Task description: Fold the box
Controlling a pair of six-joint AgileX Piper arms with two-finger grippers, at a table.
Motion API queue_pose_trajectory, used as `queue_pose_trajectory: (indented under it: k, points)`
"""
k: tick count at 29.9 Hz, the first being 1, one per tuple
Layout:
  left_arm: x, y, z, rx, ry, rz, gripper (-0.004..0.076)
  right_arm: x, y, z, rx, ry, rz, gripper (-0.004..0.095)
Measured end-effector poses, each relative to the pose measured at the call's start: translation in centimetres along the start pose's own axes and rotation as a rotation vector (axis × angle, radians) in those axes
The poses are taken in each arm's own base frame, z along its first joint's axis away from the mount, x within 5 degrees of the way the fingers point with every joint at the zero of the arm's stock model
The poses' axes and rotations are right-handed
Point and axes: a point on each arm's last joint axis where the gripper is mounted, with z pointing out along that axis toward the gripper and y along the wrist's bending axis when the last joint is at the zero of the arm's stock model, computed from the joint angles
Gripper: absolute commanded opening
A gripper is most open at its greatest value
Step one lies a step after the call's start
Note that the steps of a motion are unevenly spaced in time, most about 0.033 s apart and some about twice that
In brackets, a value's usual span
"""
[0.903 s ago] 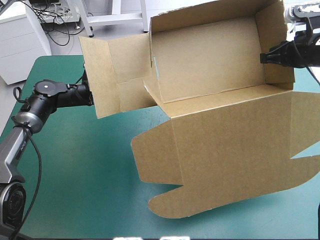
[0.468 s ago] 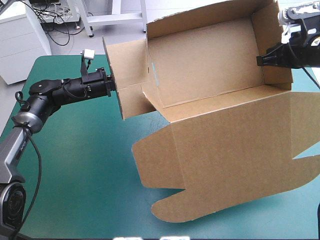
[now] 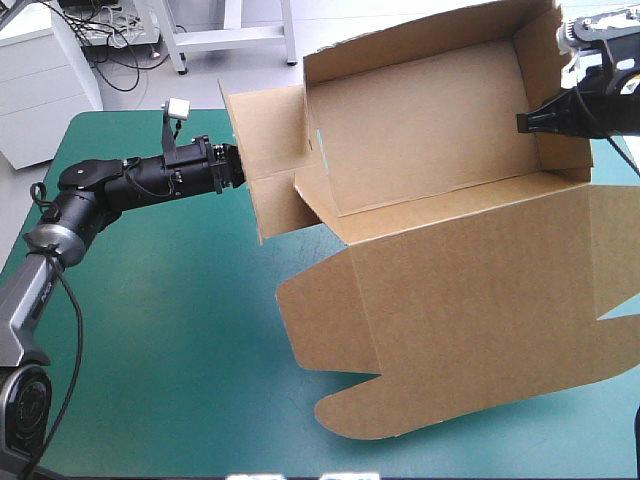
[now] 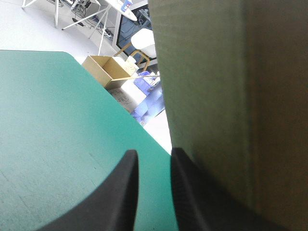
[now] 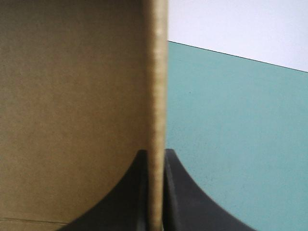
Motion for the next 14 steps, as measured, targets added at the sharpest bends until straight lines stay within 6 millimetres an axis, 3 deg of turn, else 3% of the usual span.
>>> queue_pose_trajectory:
  k: [3,5,14]
  points:
    - [0.0,0.0,0.0,0.001,-0.001,0.004,0.0552,-0.1,0.0,0.0,0.002,-0.006,0.002,-0.0021]
    - [-0.1,0.0,0.0,0.005,-0.009,0.007,0.0609,-0.1,0.0,0.0,0.005,-0.008,0.004,-0.0021]
    - [-0.1,-0.2,0.3,0.015,-0.012,0.008,0.0613,-0.1,-0.3,1.4,0.018,0.011,0.014,-0.0019]
